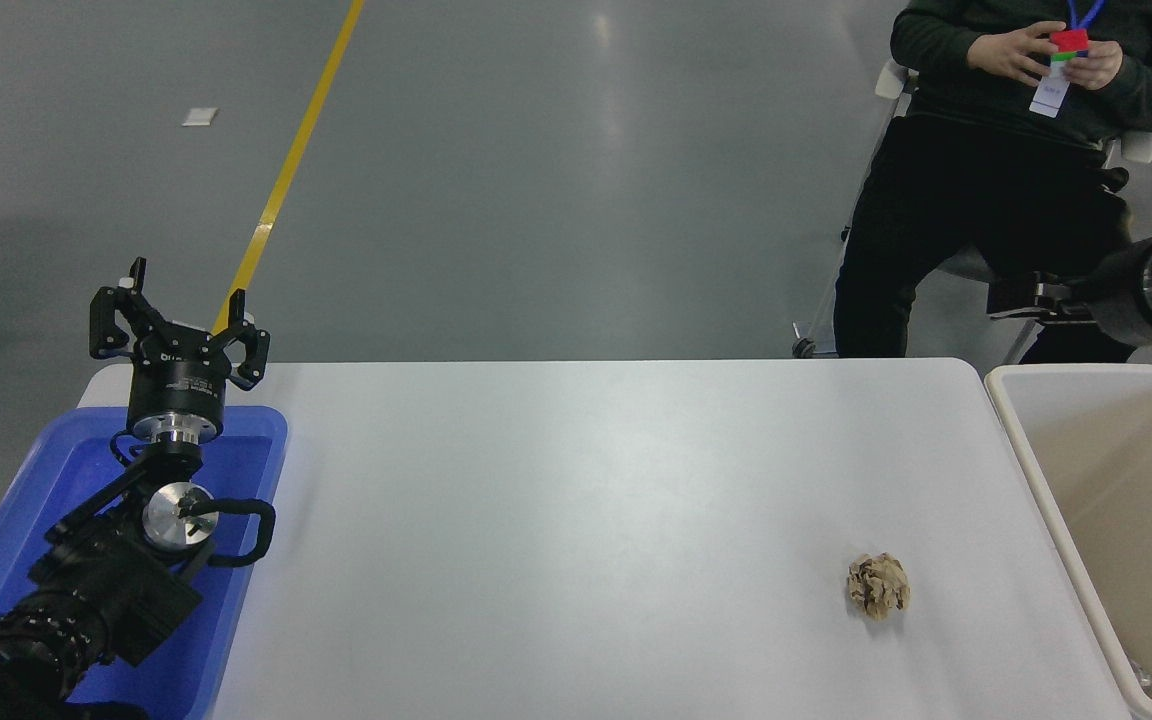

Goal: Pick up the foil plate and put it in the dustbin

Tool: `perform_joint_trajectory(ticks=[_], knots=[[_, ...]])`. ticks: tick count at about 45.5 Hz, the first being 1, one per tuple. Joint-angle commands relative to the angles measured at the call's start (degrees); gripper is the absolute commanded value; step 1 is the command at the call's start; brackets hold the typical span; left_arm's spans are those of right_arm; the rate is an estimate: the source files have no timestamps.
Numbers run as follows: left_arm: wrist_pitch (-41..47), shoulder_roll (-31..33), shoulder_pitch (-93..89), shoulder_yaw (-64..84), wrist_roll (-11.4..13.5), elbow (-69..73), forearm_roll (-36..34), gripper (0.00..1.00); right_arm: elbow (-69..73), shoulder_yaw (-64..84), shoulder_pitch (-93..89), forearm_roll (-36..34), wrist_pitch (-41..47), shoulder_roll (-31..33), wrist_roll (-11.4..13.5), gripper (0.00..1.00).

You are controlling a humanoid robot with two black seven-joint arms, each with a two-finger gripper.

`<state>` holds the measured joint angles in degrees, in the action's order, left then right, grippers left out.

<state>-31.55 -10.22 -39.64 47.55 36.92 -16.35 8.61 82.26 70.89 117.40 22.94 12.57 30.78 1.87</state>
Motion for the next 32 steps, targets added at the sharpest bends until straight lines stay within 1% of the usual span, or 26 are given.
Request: perform_joint_trajectory(ticks=[1,8,11,16,21,25,32], knots=[[0.00,0.03,0.00,0.00,0.00,0.00,0.00,0.99,5.28,0.66,6.60,-0.08,7.64,-6.69,-0.37,1.00],[0.00,-0.06,0.00,0.00,0.00,0.00,0.00,0.99,5.28,-0.57,12.31,-0.87,15.63,-10.64,-0.90,1.00],[0.00,-0.06,0.00,0.00,0.00,0.00,0.00,0.99,5.28,-1.36,14.34,-3.59,18.89,-12.40,-0.90,1.00],[-0.09,-0.06,0.00,0.00,0.00,0.00,0.00,0.99,5.28,-3.03,16.80,-10.44,23.37,-16.18,-0.90,1.00],[0.00,0.03,0.00,0.00,0.00,0.00,0.00,0.99,4.76,-3.82,17.33,-13.44,23.82,-20.83,-0.81,1.00],[0.00,-0.06,0.00,0.00,0.00,0.00,0.00,0.99,3.97,-3.56,16.72,-13.62,23.47,-24.00,-0.90,1.00],[0.00,-0.06,0.00,0.00,0.00,0.00,0.00,0.99,3.79,-2.86,17.07,-17.13,23.47,-27.52,-0.81,1.00]])
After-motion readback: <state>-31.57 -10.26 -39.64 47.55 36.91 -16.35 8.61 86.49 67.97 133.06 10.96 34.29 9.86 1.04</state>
